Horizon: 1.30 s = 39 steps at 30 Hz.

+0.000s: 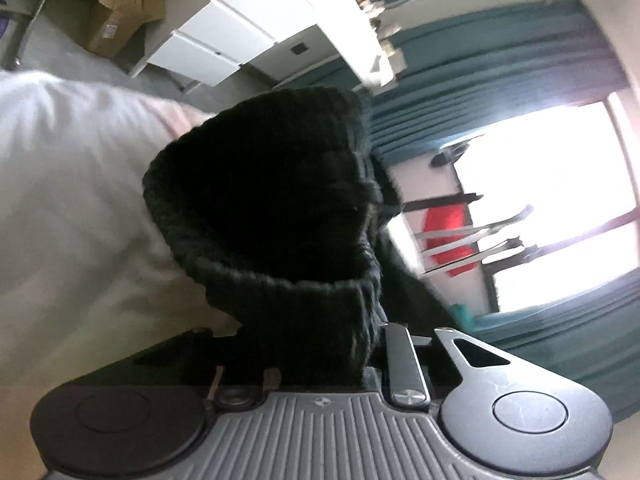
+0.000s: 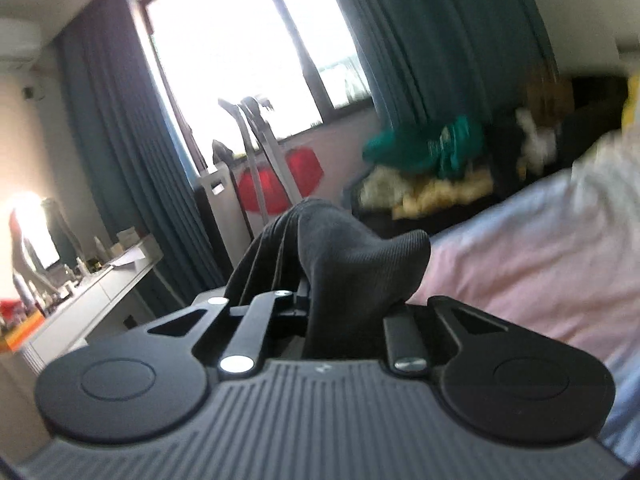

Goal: Fold clothes

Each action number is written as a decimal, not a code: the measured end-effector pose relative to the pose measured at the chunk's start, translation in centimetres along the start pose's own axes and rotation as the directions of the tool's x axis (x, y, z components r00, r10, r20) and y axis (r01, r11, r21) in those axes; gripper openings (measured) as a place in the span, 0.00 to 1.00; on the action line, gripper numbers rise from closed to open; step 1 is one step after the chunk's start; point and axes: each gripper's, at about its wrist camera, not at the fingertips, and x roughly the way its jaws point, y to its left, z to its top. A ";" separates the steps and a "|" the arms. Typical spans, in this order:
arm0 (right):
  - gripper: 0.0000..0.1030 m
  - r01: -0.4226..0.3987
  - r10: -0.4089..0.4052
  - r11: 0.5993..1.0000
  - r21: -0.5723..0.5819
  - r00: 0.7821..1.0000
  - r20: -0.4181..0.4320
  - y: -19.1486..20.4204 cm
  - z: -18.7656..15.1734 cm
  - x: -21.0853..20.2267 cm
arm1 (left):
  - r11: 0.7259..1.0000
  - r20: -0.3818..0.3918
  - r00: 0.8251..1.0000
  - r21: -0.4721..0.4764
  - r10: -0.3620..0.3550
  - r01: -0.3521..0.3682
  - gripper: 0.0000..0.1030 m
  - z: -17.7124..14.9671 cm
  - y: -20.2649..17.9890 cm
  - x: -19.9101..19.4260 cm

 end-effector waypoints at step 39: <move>0.66 -0.050 0.256 0.741 0.669 0.943 -0.213 -23.1 -2.9 -13.5 | 0.959 0.060 0.958 -0.038 0.282 -0.280 0.31 2.6 -1.0 -6.2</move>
